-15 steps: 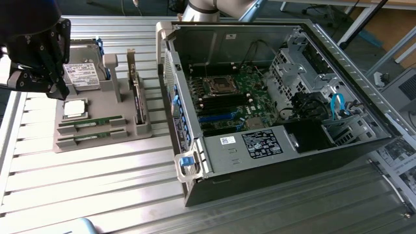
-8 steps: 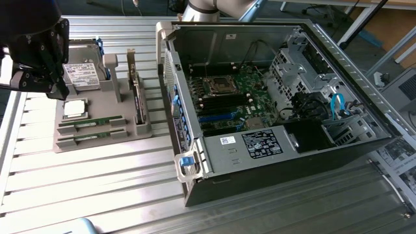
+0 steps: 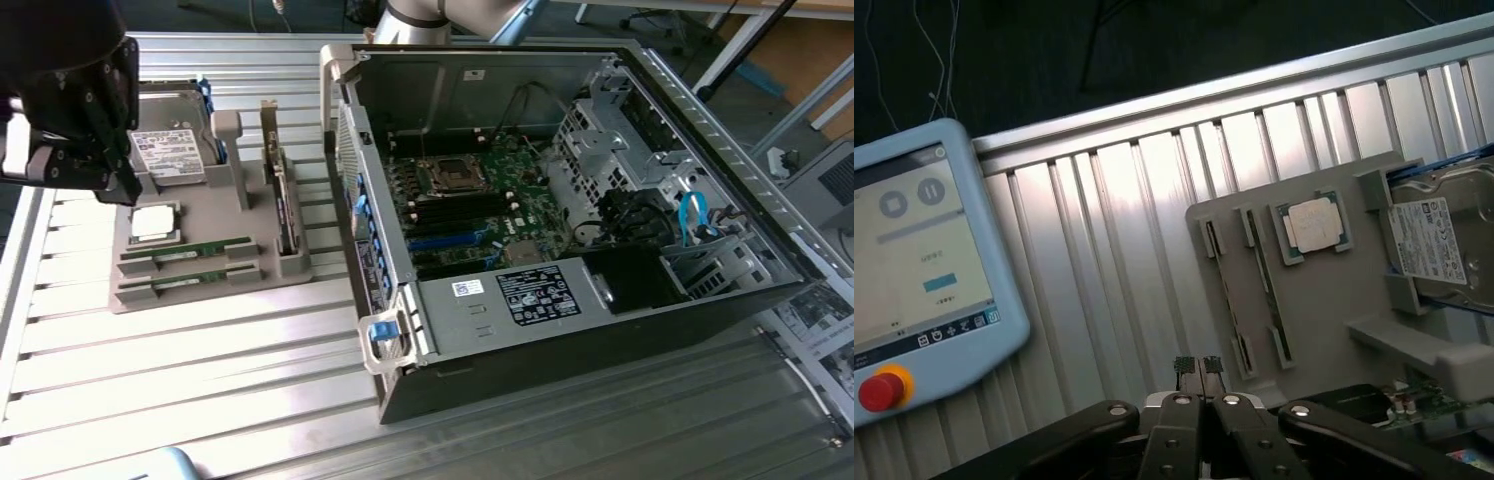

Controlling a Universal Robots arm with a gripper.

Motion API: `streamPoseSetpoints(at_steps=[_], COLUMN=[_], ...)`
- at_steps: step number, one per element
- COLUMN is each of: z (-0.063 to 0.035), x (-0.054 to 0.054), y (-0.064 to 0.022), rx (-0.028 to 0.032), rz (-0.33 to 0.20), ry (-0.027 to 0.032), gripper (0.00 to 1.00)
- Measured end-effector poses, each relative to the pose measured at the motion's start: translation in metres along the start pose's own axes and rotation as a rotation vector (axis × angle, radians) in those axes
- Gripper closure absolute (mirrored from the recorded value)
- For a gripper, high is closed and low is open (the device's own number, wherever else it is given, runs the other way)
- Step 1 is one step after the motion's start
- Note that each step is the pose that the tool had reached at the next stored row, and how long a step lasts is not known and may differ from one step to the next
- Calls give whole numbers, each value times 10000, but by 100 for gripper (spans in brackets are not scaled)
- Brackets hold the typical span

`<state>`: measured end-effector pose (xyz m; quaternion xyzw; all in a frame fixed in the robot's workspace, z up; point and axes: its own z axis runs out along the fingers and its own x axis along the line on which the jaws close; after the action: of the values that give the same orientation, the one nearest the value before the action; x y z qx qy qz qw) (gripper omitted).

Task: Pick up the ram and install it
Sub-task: 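Pick up the ram and move it above insertion slot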

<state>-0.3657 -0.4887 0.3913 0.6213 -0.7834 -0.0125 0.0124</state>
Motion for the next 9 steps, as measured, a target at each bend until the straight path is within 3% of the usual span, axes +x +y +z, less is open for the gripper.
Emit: streamPoseSetpoints(at_steps=[9], z=[0], x=[0], y=[0], rx=[2], rz=[-520], ry=[21], gripper=[89])
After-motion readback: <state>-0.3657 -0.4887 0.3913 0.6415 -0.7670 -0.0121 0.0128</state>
